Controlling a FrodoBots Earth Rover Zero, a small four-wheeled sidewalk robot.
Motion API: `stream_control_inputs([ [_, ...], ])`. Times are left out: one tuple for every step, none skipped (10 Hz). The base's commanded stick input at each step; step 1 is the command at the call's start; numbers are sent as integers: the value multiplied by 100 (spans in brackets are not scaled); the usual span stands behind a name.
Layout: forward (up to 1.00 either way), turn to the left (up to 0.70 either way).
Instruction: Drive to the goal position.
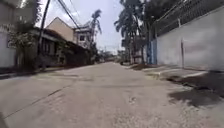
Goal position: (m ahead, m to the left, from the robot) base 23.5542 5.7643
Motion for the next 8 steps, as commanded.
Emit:
stream_control_inputs([
  [100, 0],
  [100, 0],
  [100, 0],
  [100, 0],
  [100, 0],
  [100, 0],
  [100, 0],
  [100, -1],
])
